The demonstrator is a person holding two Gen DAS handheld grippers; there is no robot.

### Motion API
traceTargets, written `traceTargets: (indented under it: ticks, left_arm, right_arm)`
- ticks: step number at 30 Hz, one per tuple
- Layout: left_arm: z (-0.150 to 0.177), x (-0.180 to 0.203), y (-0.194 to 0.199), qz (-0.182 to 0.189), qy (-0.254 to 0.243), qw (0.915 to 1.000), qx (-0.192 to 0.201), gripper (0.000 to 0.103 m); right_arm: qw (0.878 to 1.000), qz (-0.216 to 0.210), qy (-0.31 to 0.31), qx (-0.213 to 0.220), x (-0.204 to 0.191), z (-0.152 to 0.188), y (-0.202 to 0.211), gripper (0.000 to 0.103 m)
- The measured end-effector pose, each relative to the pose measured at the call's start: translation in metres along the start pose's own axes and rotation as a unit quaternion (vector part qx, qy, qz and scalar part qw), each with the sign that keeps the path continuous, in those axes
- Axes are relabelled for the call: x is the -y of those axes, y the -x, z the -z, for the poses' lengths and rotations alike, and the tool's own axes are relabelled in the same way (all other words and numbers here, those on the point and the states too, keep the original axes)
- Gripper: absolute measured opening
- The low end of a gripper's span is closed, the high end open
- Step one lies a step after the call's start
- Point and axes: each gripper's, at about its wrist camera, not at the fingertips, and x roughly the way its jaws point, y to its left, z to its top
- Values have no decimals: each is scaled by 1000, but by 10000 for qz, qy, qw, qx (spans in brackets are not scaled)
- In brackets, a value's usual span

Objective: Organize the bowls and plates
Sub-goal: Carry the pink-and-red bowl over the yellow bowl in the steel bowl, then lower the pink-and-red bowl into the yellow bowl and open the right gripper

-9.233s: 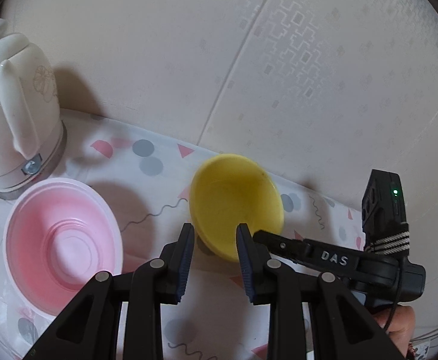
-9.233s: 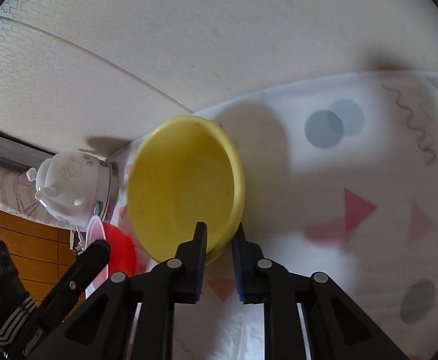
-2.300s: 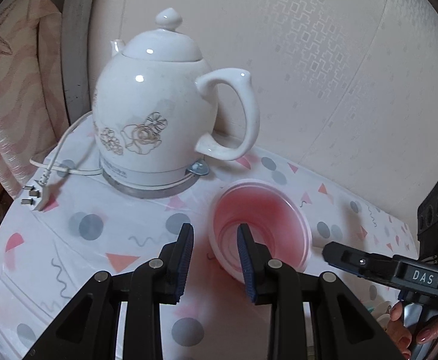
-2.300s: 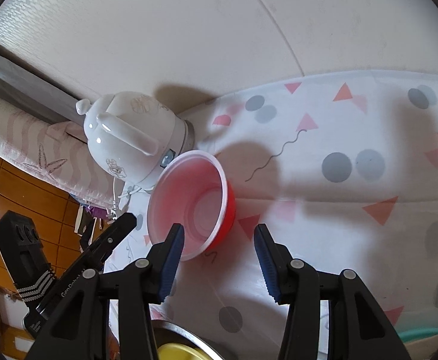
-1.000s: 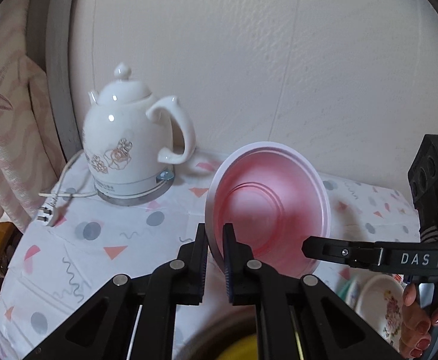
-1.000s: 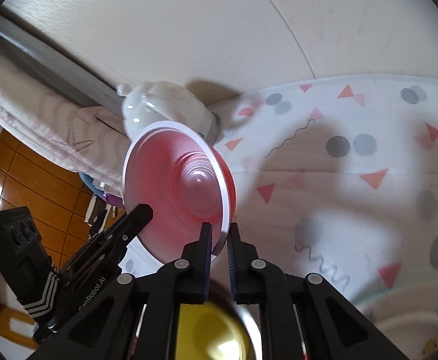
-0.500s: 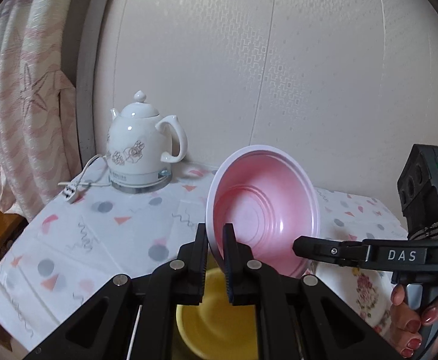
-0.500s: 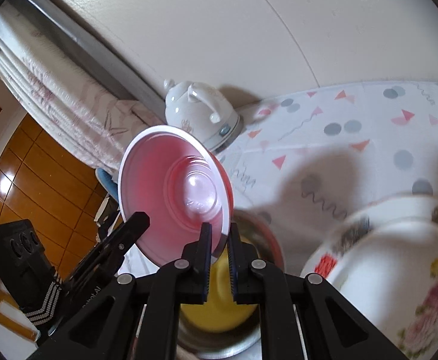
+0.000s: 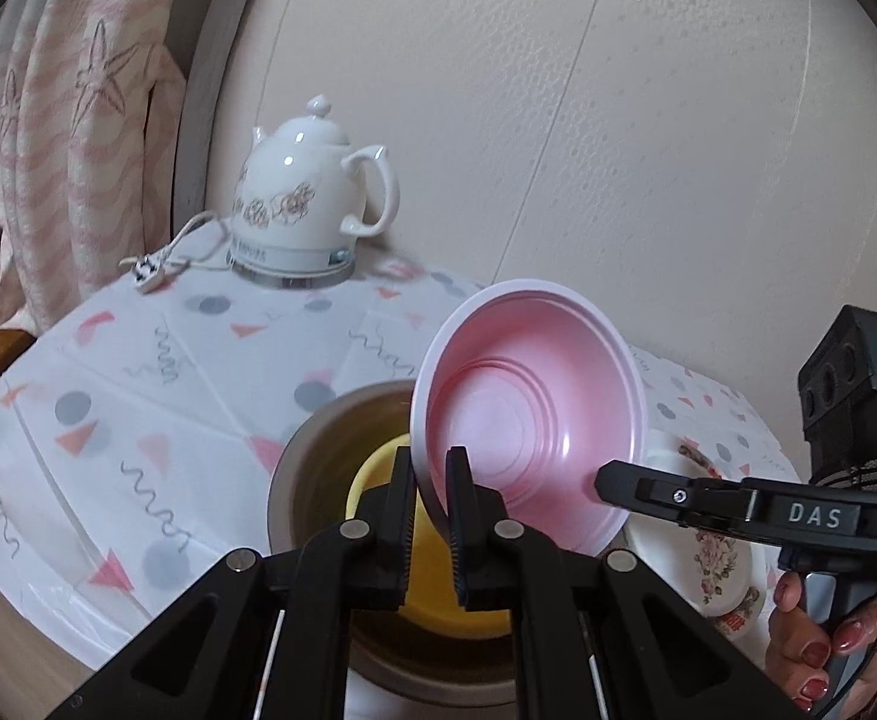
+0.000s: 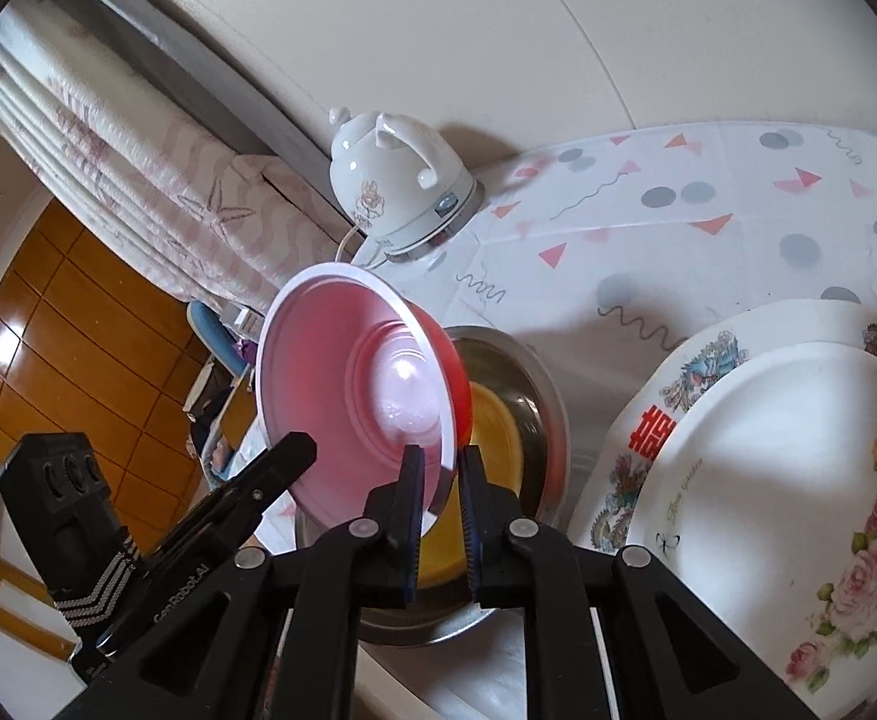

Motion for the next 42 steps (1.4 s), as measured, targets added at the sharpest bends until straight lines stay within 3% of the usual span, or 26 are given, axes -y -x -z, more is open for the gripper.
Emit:
traceTargets:
  ticks: [12,16,21,25,42]
  left_arm:
    - [9,-8,-6,-53,151,9997,-181,10]
    - [11,-9,-8,-63,160,9996,-235,10]
    - [11,-12,-10,-90,216,9994,-267,10]
    - [11,-12,-11,-130,221,9992,-293,10]
    - [10,-10,-16,-318,147,9990,-274,9]
  right_arm:
    - [9996,22,-65,-276,5,5,-12,15]
    - [9994,18,-195,-293,9,5,-12,23]
    - [9993,6,-189,-310,9,4,-13,25]
    - [9990,-90,-253,-360,8,5,-15,37]
    - [9986,-344,-292,-285,1,1,-17,54]
